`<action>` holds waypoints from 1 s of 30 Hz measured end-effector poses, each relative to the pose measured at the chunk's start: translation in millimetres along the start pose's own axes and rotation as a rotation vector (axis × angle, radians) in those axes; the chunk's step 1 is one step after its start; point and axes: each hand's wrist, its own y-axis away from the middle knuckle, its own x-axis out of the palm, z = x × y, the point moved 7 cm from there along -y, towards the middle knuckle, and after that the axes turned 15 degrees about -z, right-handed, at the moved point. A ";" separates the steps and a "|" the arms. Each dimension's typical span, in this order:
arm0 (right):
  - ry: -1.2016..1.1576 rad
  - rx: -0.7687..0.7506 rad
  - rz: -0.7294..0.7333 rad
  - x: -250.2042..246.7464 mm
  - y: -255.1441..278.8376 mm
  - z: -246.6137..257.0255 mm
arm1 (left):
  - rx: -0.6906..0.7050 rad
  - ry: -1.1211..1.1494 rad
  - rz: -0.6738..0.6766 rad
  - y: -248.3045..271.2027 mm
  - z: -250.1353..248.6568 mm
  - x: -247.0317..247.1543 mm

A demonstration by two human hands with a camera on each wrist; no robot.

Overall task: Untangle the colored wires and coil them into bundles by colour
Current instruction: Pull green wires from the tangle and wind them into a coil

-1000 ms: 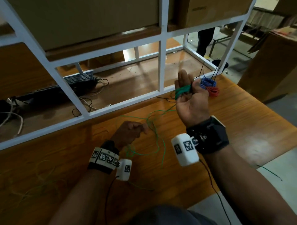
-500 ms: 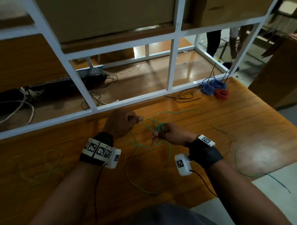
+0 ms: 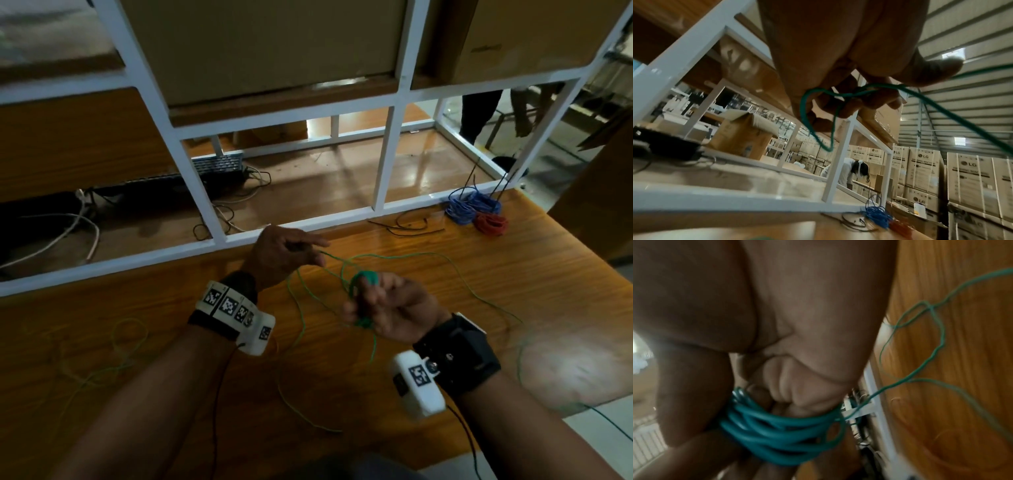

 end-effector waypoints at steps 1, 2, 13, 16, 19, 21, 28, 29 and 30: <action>-0.060 -0.092 -0.058 0.0 -0.4 13.3 | -0.004 -0.053 -0.005 5.7 7.1 3.8; -0.136 -0.182 -0.118 -0.6 -0.8 27.7 | -0.006 -0.122 -0.029 11.3 15.4 6.2; 0.373 -0.817 -0.936 -44.8 -3.7 109.0 | -0.093 -0.086 -0.058 54.1 33.8 50.6; 1.144 -0.695 -0.884 -41.9 -14.9 101.0 | -0.051 -0.183 0.009 57.0 27.3 49.8; 1.796 -0.187 -0.583 -41.6 -24.4 65.2 | -0.056 -0.203 0.004 54.6 22.8 36.7; 1.931 0.019 -0.460 -42.0 -19.5 49.1 | -0.073 -0.215 -0.014 49.5 20.2 26.4; 1.836 0.007 -0.472 -49.4 -19.1 37.4 | 0.171 -0.340 -0.070 40.1 -8.9 19.3; 1.800 0.047 -0.466 -53.0 -19.2 32.1 | 0.210 -0.341 -0.097 39.8 -12.4 18.0; 1.717 0.109 -0.438 -55.5 -18.5 25.7 | 0.247 -0.344 -0.131 40.0 -15.1 16.4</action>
